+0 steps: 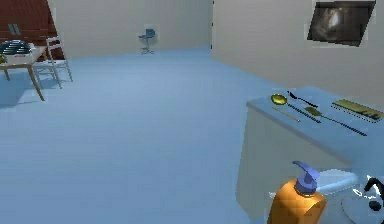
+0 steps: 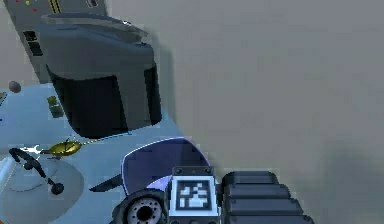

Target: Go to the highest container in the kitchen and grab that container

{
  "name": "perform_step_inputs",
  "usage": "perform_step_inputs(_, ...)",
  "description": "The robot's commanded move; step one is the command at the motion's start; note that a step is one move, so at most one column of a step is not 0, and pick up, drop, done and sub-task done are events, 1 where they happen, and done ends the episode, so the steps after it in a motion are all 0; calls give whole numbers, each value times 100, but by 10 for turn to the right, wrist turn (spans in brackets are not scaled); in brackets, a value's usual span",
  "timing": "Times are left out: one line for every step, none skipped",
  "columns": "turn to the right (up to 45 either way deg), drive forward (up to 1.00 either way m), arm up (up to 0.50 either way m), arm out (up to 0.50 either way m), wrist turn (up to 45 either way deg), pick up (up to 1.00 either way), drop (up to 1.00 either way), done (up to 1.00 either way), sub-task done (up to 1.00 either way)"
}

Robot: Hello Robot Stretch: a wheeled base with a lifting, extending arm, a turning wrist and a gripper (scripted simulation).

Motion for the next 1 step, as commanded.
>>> perform_step_inputs(0,0,0,0,450,0,0,0,0)
